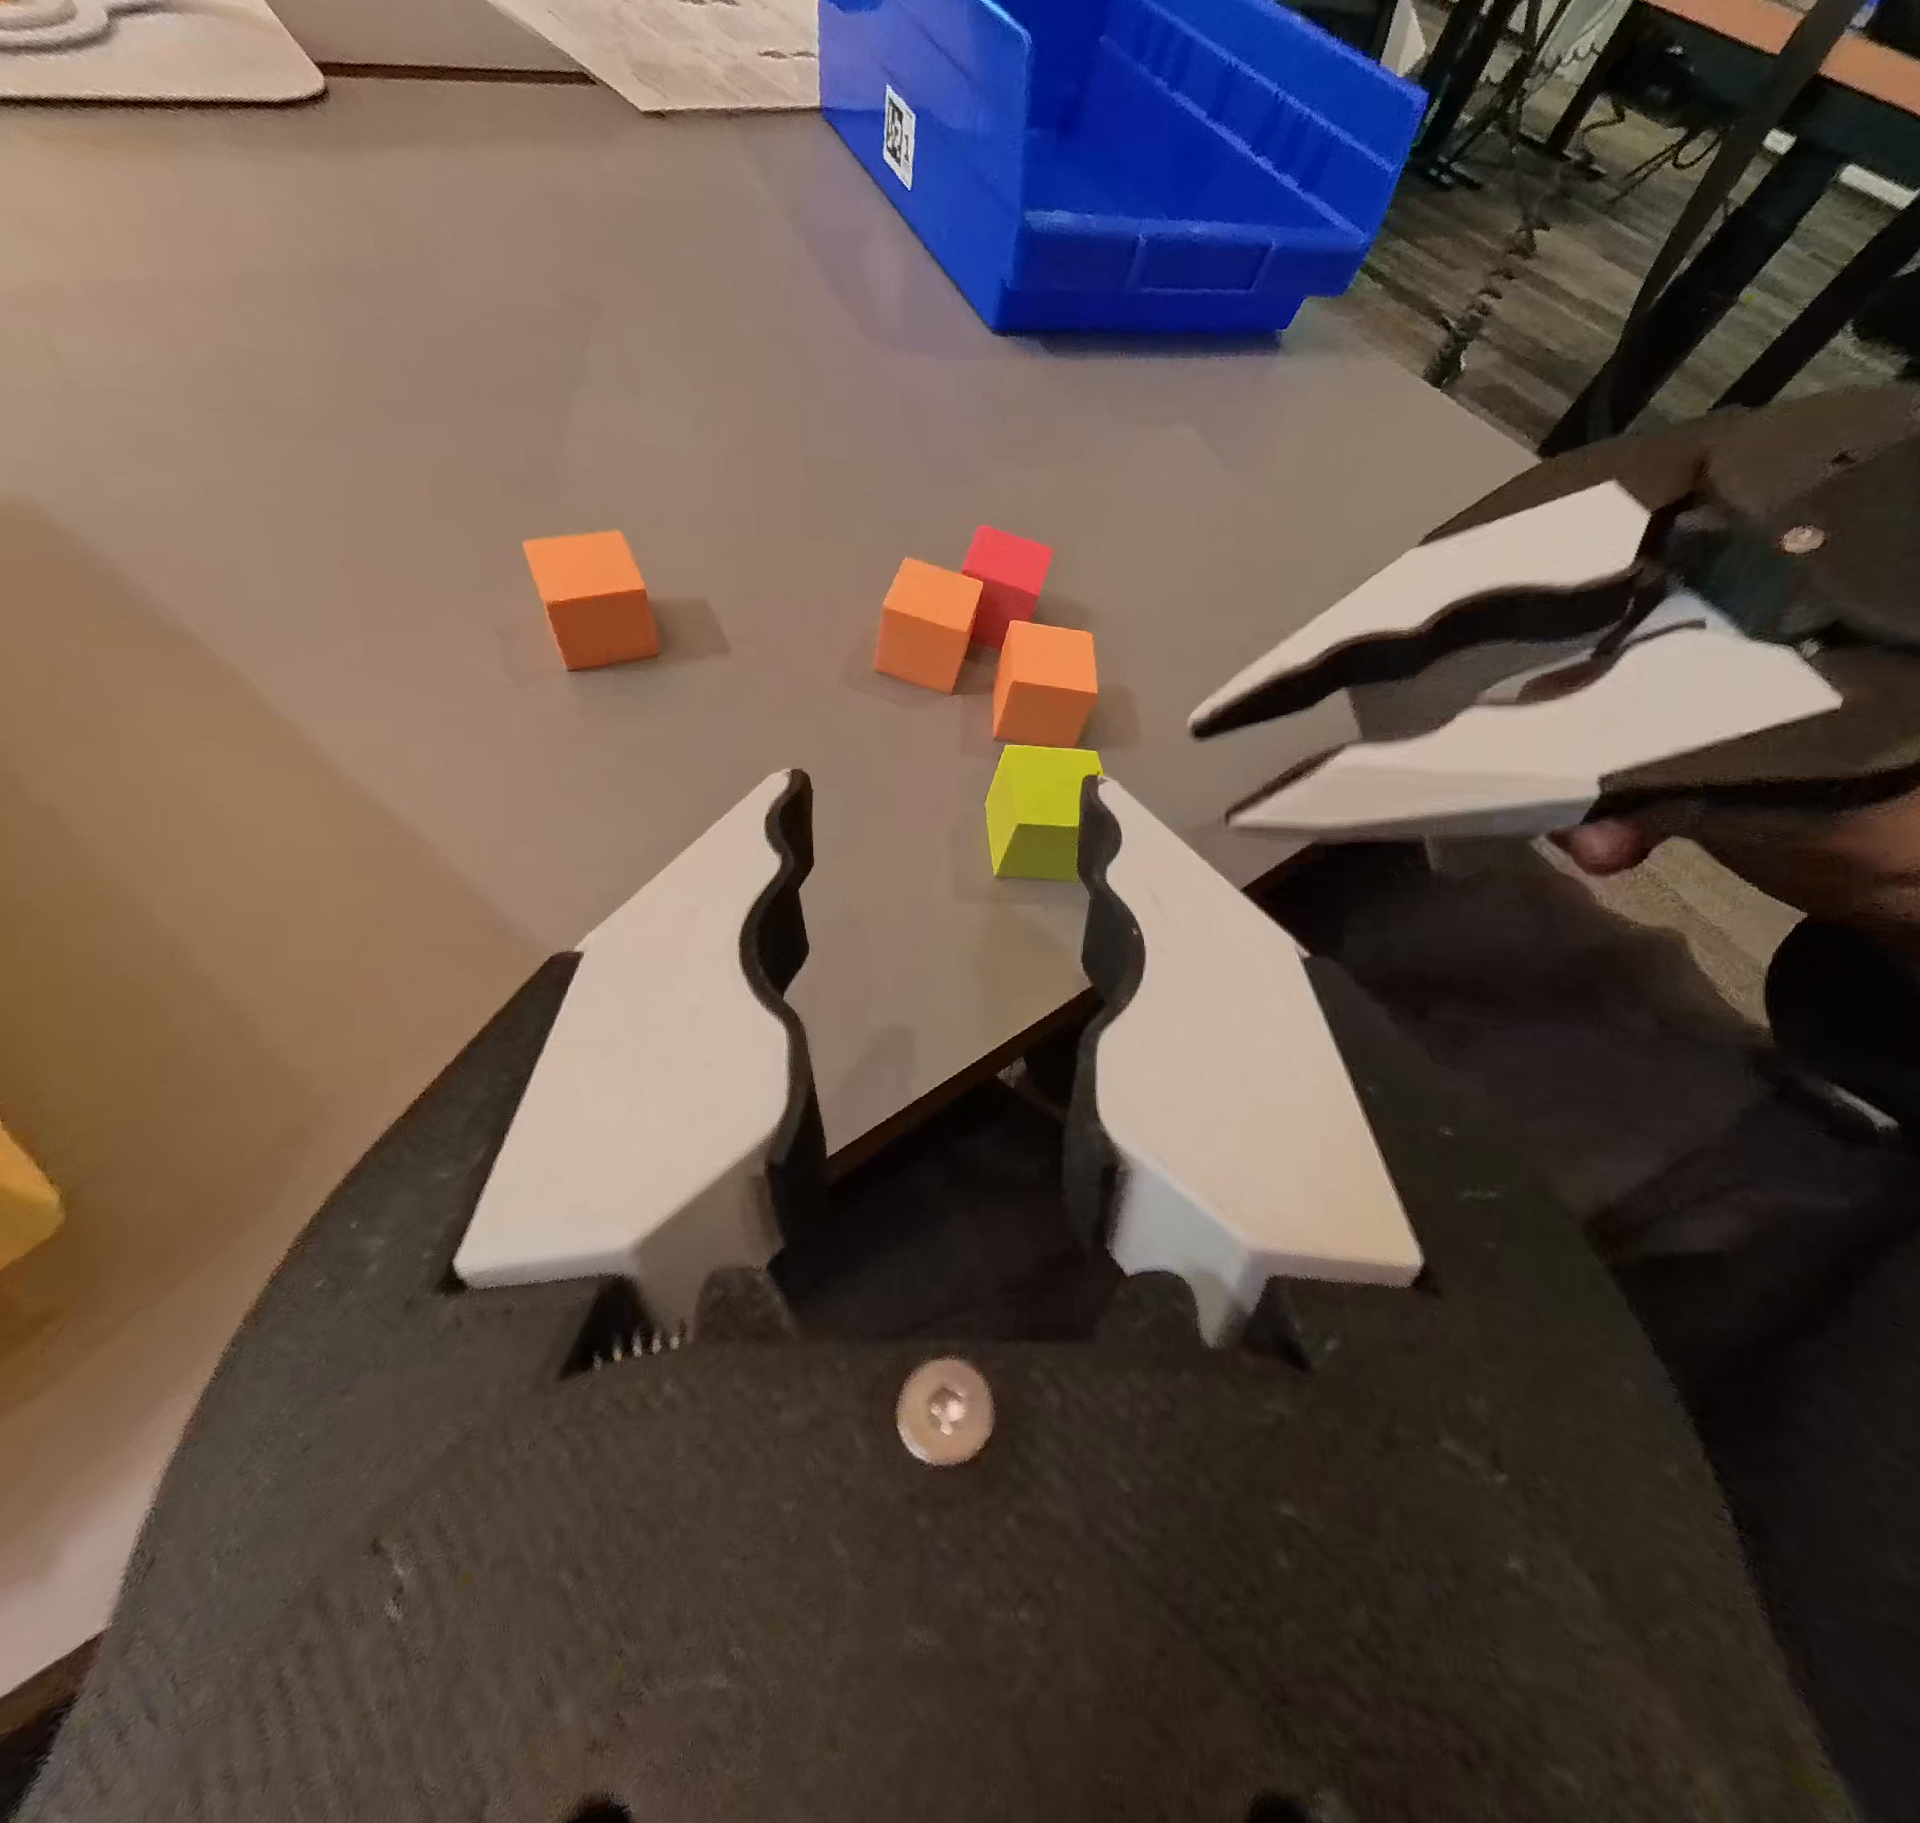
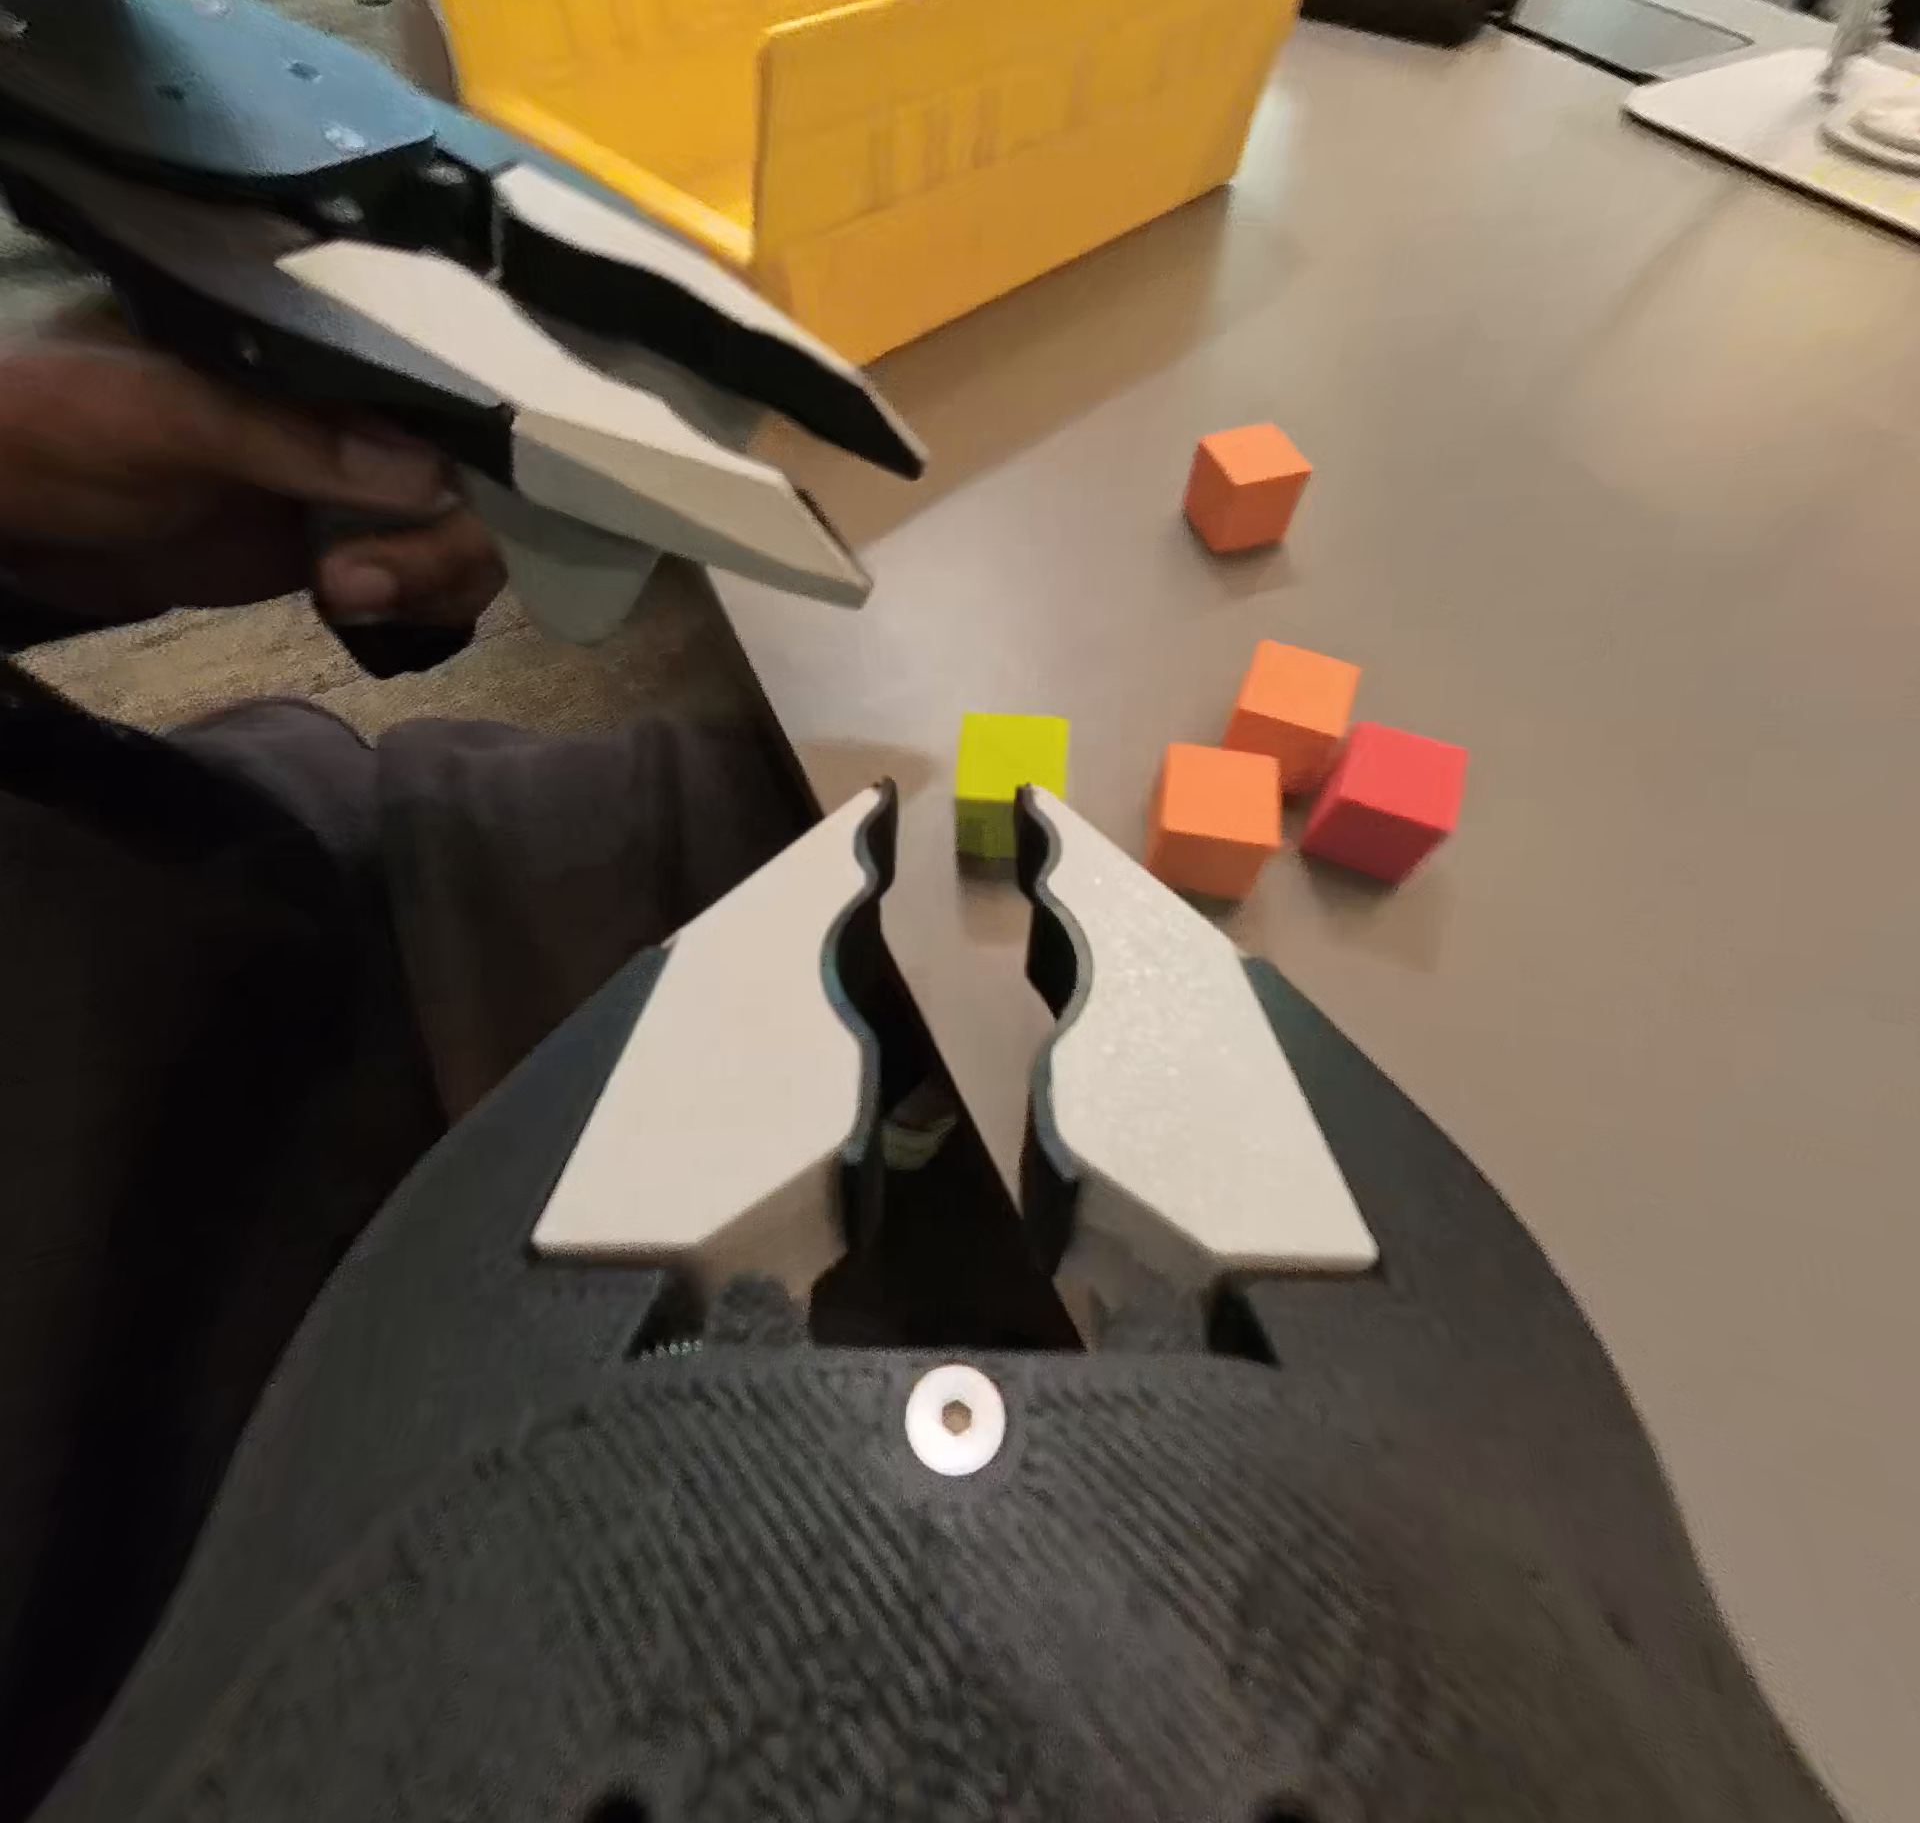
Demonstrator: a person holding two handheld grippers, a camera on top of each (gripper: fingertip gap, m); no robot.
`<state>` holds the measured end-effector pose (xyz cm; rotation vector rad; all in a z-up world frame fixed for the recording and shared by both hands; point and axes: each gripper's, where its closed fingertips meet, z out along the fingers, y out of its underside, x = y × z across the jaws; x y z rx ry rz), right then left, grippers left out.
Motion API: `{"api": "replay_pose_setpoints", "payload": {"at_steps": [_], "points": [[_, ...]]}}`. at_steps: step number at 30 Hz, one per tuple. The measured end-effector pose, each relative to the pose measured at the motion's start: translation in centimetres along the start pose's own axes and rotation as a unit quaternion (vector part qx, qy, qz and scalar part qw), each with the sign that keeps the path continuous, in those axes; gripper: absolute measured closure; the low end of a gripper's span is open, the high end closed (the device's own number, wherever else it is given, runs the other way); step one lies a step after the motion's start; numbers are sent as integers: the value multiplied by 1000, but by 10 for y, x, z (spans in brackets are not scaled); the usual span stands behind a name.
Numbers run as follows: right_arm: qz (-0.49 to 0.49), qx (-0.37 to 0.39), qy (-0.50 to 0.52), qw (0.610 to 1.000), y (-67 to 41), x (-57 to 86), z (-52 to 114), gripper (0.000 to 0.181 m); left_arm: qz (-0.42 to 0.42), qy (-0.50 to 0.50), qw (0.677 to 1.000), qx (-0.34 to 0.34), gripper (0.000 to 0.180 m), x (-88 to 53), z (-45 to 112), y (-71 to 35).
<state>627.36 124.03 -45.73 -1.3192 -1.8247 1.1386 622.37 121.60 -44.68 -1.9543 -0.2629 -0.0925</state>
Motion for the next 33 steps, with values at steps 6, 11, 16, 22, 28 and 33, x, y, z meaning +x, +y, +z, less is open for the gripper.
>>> {"api": "replay_pose_setpoints", "payload": {"at_steps": [6,11,16,22,28,33], "points": [[63,17,116,991,2,61,-15,149,54,12,998,-39,127,18,21,15],[97,-54,55,992,19,62,19,145,112,-1,990,-86,123,23,39,29],[57,-47,113,991,12,73,2,157,118,-7,988,-98,136,23,45,32],[85,22,186,979,4,94,-70,157,135,63,985,-88,157,57,64,15],[157,105,186,964,6,98,-119,157,261,154,943,-136,157,105,107,19],[150,71,175,971,24,85,-110,157,293,137,931,-172,128,96,116,32]]}}
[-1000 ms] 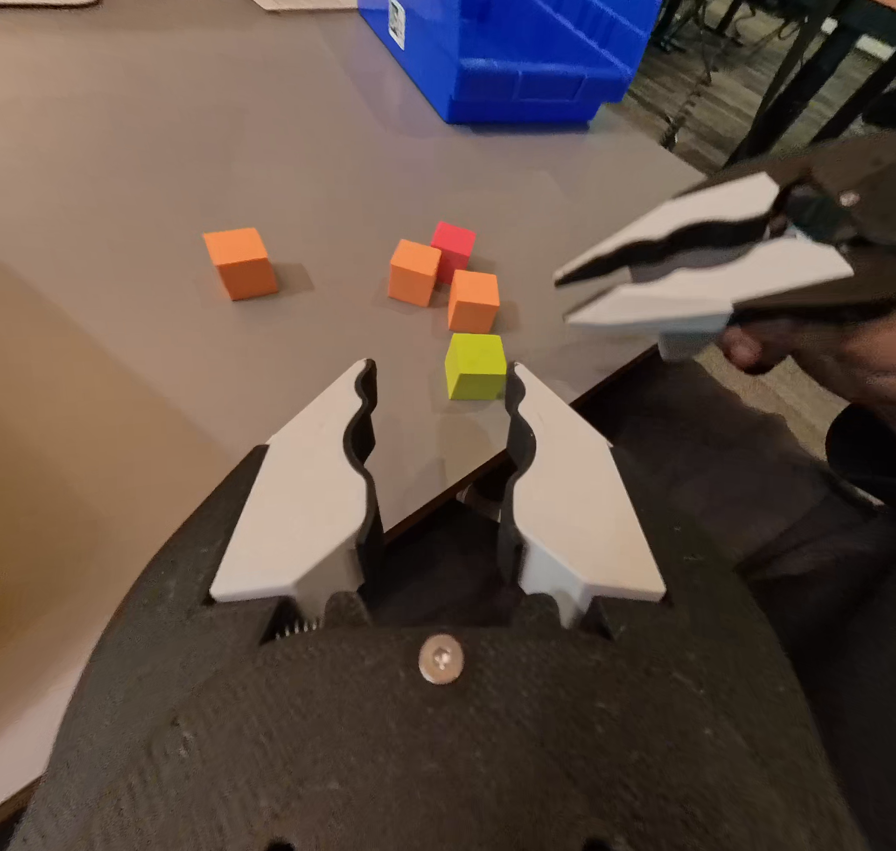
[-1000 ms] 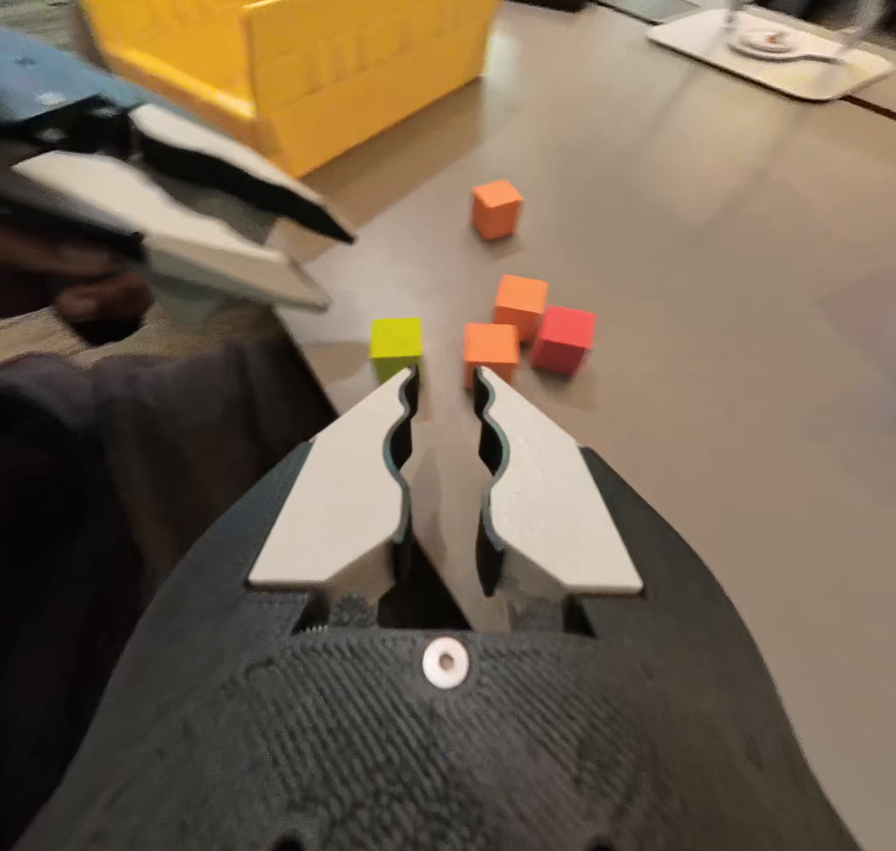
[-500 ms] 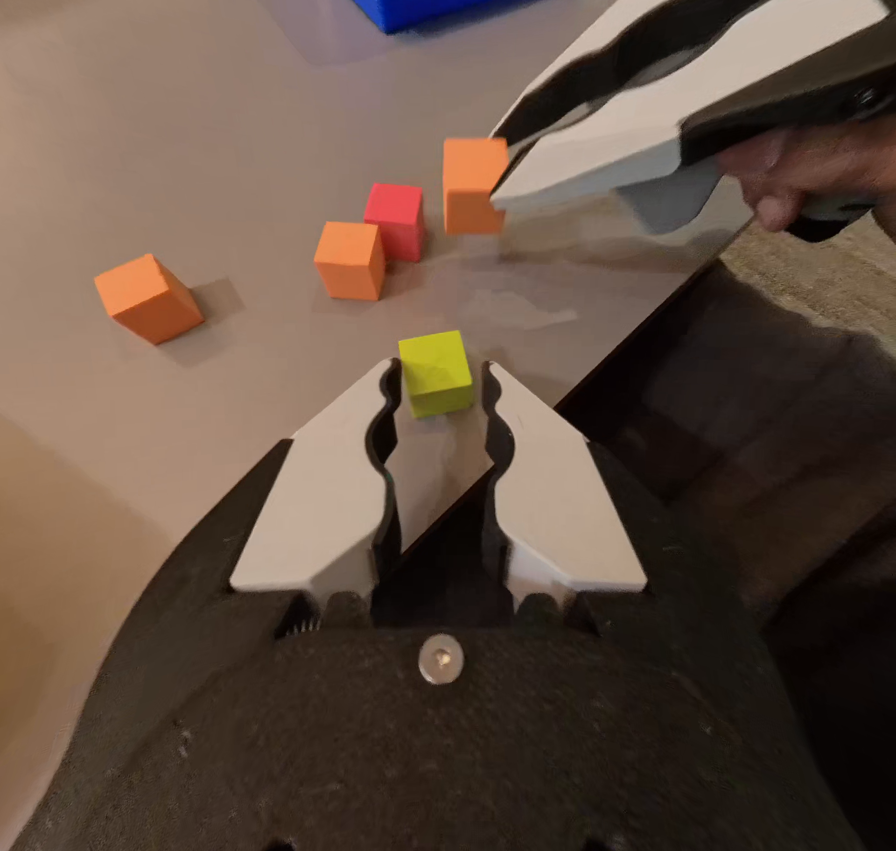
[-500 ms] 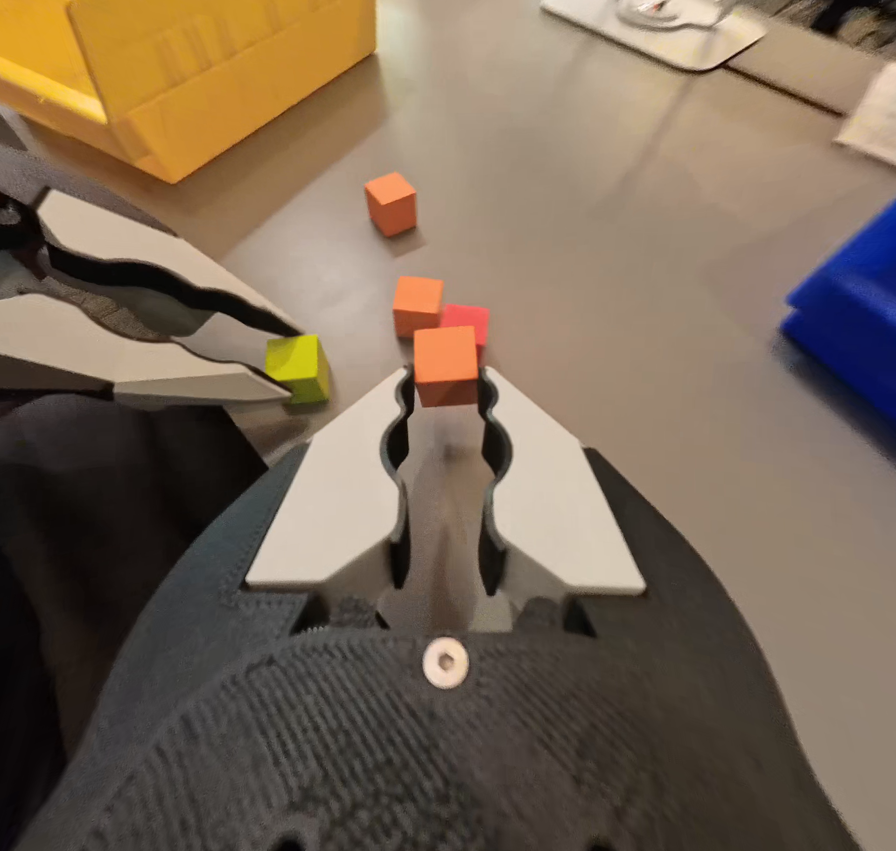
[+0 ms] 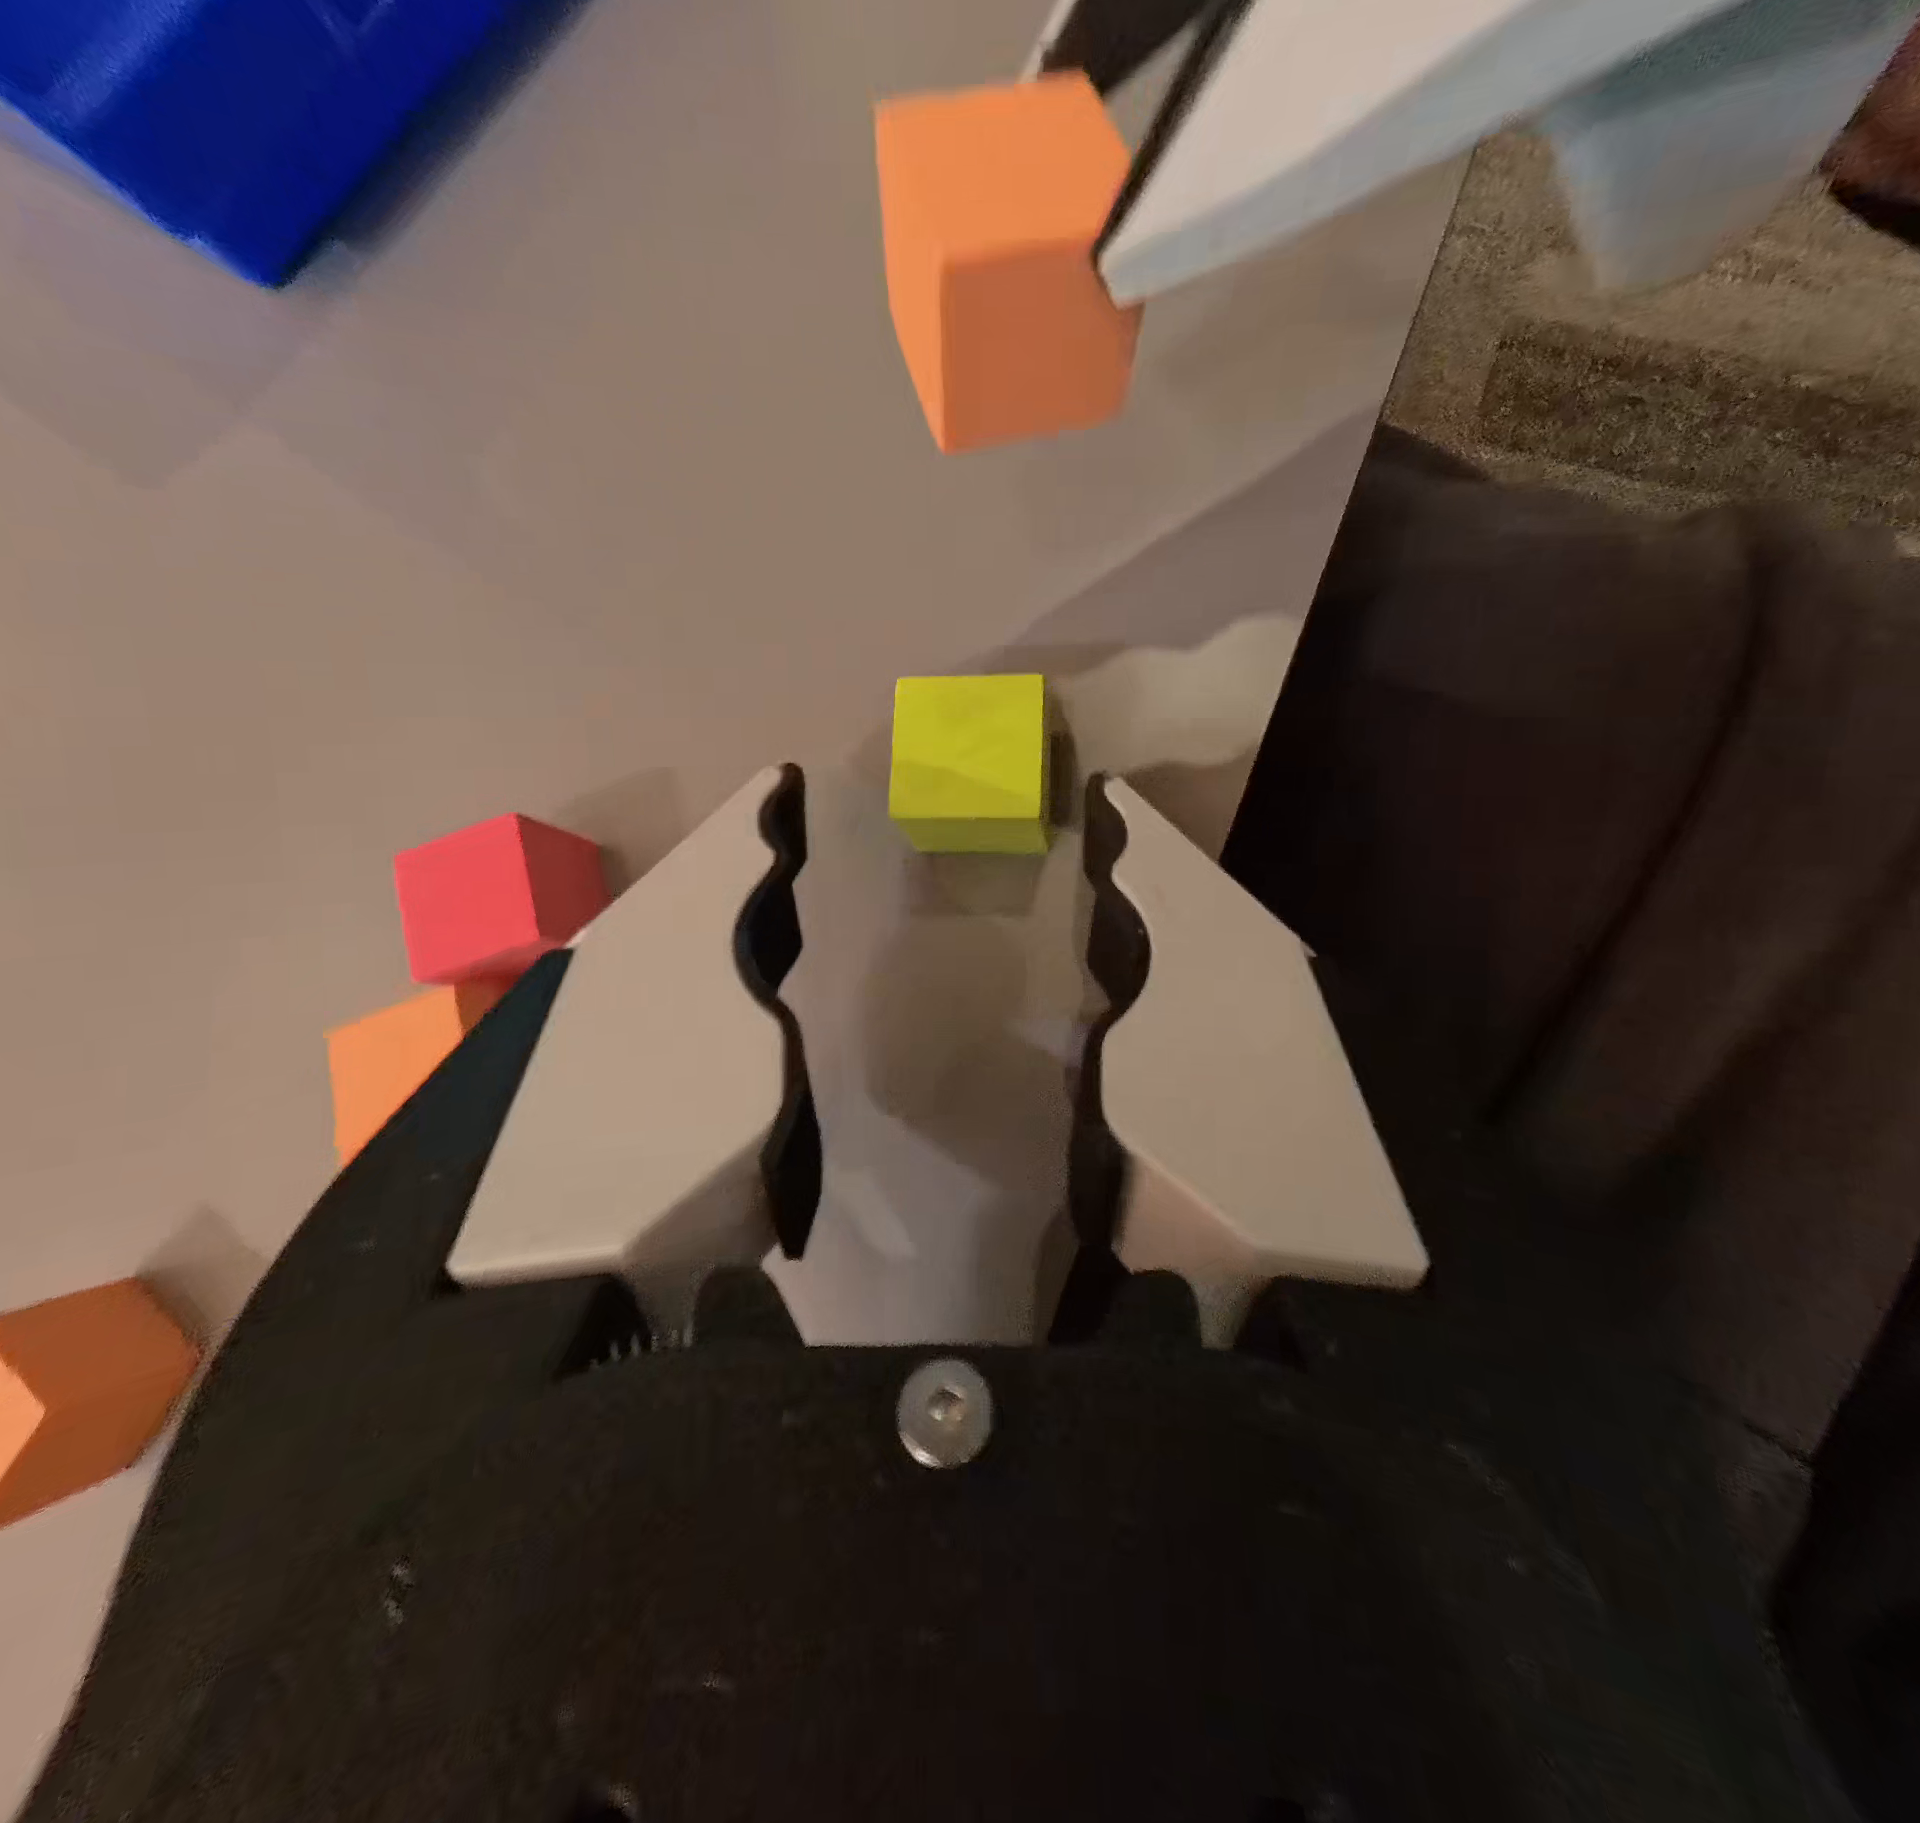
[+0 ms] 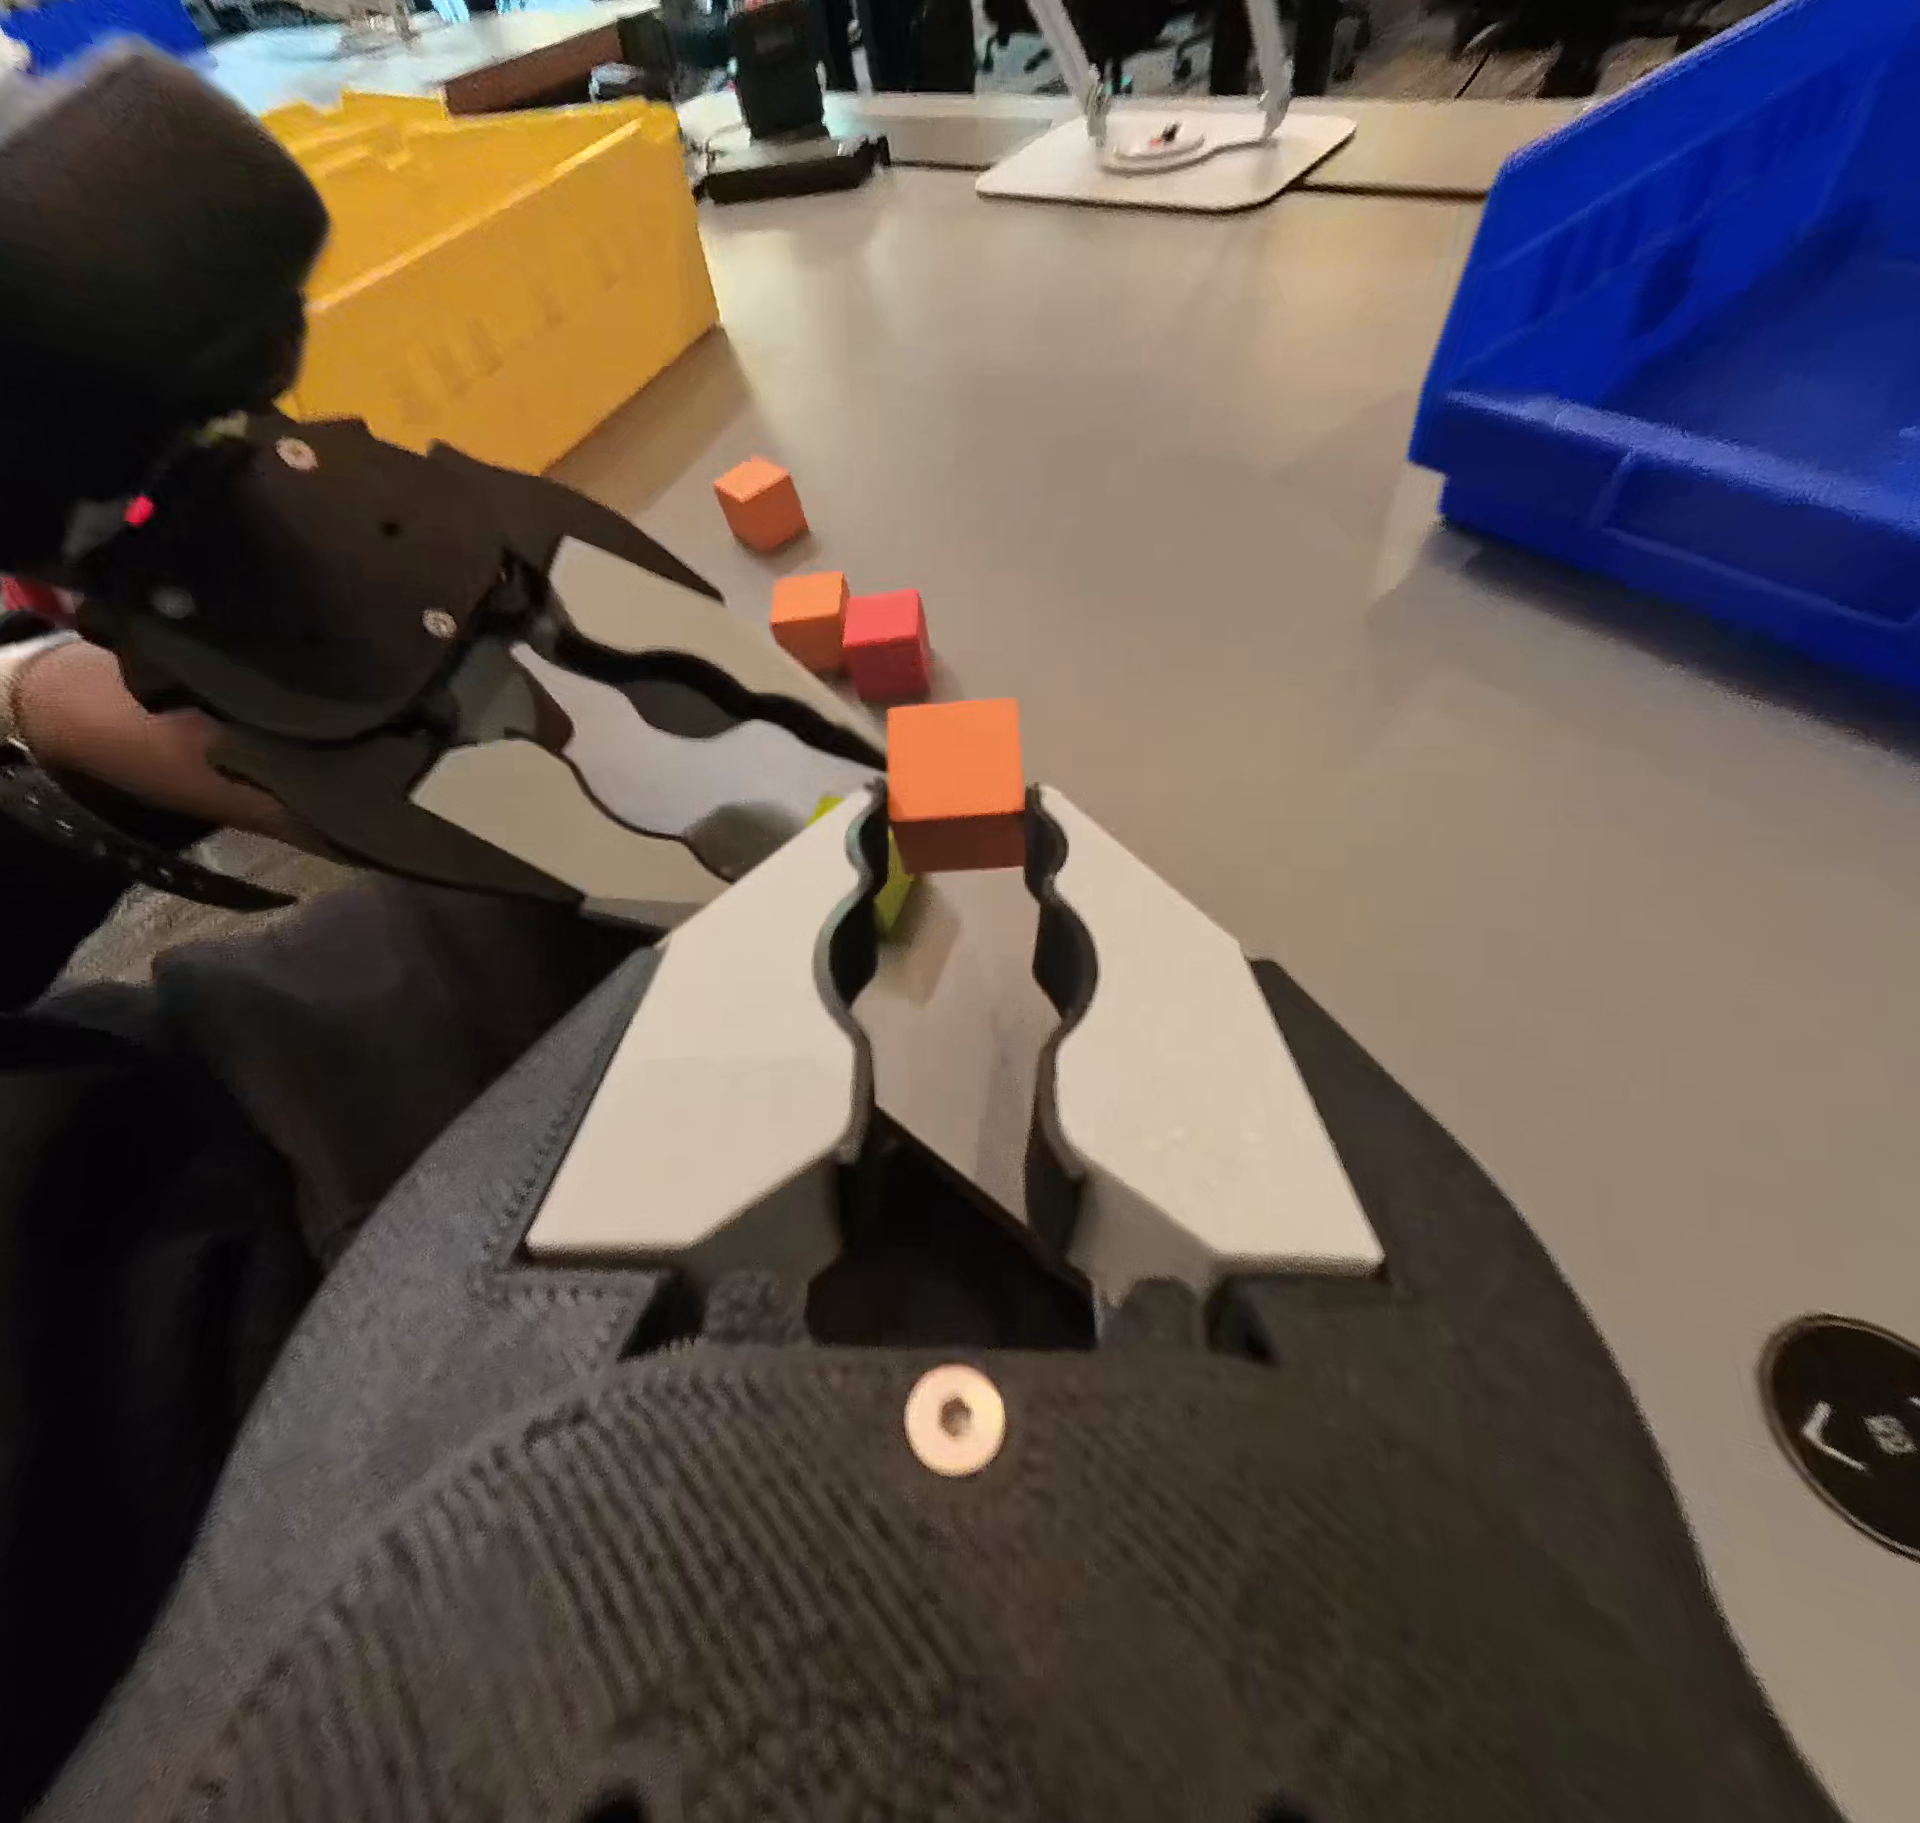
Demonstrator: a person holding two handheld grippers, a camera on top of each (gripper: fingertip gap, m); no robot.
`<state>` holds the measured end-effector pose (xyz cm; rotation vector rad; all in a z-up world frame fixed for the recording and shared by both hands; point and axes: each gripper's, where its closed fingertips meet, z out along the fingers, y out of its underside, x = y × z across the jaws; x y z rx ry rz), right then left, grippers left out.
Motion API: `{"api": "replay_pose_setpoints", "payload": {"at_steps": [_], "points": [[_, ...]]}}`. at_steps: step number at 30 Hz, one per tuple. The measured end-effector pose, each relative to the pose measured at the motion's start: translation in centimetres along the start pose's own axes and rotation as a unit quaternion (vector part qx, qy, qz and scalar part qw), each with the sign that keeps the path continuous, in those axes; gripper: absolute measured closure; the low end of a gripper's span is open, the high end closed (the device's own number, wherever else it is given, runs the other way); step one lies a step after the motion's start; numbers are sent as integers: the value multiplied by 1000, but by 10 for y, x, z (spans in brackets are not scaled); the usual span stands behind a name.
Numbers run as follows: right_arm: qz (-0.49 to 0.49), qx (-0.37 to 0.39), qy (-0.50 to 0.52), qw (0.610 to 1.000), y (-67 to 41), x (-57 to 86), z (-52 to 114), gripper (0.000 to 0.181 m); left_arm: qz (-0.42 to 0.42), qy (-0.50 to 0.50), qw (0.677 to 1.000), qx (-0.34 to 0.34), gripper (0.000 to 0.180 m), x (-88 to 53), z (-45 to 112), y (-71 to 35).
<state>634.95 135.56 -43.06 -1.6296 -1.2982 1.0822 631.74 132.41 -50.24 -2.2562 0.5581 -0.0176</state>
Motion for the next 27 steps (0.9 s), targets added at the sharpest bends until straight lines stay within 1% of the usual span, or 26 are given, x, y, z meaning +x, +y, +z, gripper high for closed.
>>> {"api": "replay_pose_setpoints", "payload": {"at_steps": [2,3,7,10,12,14,16,20,21,23,24,27], "points": [[-9,-17,-14,1000,7,-8,9,157,-9,3,1000,8,121,2,-9,4],[-14,-25,-23,999,9,-13,14,157,-15,2,1000,11,120,3,-14,7],[-44,-61,-47,996,18,-29,31,157,-48,-31,998,26,121,-10,-33,21],[-52,-77,-55,994,25,-33,39,156,-95,-78,991,50,125,-37,-47,27],[-59,-82,-50,994,26,-32,38,145,-141,-109,982,66,125,-59,-55,29],[-63,-66,-46,995,18,-30,35,138,-180,-136,971,79,123,-79,-62,32],[-50,-31,-58,997,3,-30,30,138,-205,-142,965,78,117,-91,-61,35],[4,29,-96,995,-26,-23,25,142,-205,-134,969,37,116,-94,-44,44],[11,39,-103,994,-32,-20,27,144,-200,-135,970,31,122,-94,-41,43],[13,44,-111,993,-41,-12,36,145,-181,-154,971,26,149,-98,-41,41],[9,35,-117,992,-42,-7,44,145,-173,-162,971,28,157,-99,-44,39],[-39,-21,-160,986,-33,-4,76,141,-157,-171,971,60,157,-96,-59,26]]}}
